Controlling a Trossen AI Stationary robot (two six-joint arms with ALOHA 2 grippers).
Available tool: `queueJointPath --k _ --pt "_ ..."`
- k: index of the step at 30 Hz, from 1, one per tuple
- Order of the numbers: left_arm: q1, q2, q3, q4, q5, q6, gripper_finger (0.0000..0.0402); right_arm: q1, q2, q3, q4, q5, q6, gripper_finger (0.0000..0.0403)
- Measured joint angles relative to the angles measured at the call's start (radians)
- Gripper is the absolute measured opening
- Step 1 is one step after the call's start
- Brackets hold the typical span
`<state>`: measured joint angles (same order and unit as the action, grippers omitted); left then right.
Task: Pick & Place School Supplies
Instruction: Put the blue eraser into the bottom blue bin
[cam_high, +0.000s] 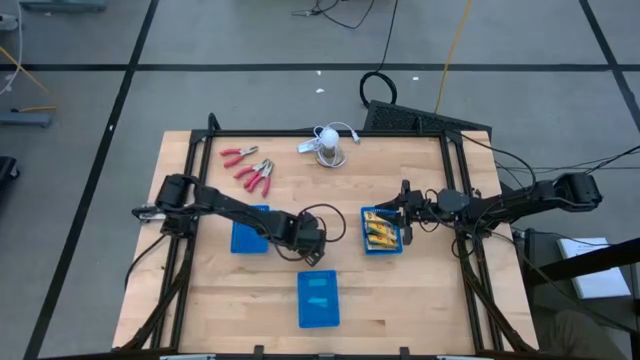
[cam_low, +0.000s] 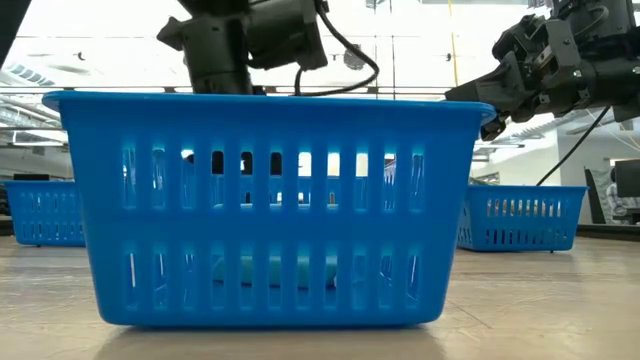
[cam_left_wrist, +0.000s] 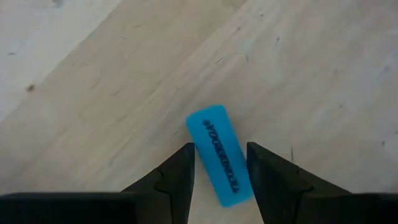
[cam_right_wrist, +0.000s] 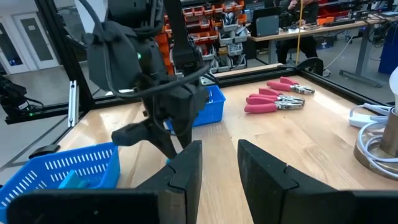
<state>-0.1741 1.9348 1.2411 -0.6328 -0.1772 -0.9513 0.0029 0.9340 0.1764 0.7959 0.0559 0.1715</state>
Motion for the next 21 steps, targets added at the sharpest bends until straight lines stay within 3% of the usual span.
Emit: queueJointPath --k 15,21 --pt "0.013 0.027 0.001 0.032 0.026 0.087 0.0167 0.0 0.0 0.0 -0.001 0.0 0.0 0.0093" --pt "0.013 0.027 0.001 0.023 0.026 0.105 0.0115 0.0 0.0 0.0 -0.001 0.0 0.0 0.0093"
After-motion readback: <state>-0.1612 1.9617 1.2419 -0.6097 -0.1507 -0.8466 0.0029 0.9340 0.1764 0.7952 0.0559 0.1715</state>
